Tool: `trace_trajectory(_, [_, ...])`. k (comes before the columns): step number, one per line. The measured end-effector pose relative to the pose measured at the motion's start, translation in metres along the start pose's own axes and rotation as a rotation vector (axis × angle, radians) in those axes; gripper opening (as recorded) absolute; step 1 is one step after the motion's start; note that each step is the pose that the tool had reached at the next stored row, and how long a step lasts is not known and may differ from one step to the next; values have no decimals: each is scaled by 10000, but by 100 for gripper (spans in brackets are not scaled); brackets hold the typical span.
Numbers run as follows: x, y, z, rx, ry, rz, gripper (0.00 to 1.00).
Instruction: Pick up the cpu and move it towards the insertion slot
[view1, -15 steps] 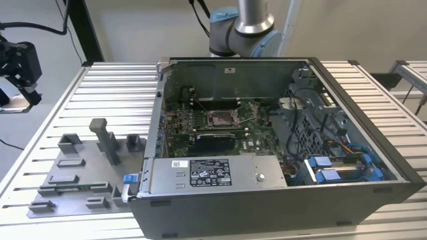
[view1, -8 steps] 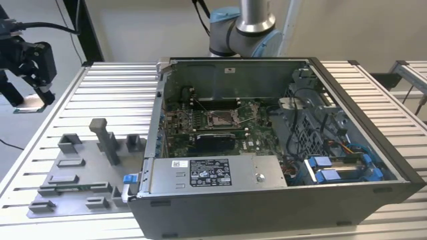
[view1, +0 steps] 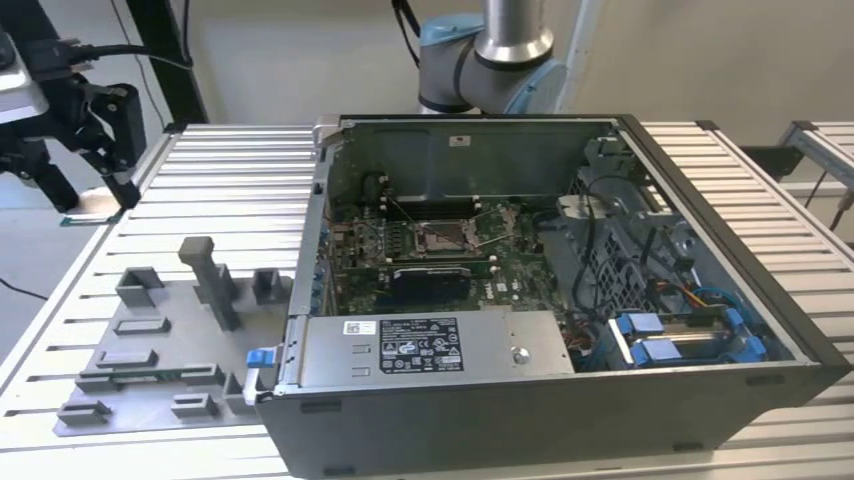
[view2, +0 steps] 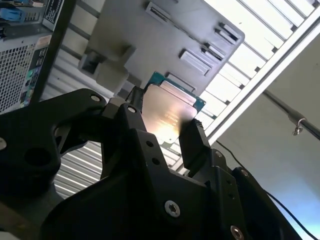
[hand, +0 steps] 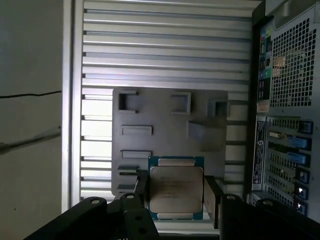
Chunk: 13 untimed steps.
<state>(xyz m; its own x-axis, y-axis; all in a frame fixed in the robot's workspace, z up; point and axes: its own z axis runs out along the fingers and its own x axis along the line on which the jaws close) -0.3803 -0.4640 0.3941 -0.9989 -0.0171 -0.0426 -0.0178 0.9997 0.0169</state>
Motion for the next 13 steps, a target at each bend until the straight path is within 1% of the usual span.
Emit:
trace_trajectory(1, [-33, -1, 2, 0, 0, 0, 0])
trace_trajectory(2, [-96, -2, 5, -1, -1, -1, 0])
trace_trajectory(13, [-431, -8, 19, 0, -1, -1, 0])
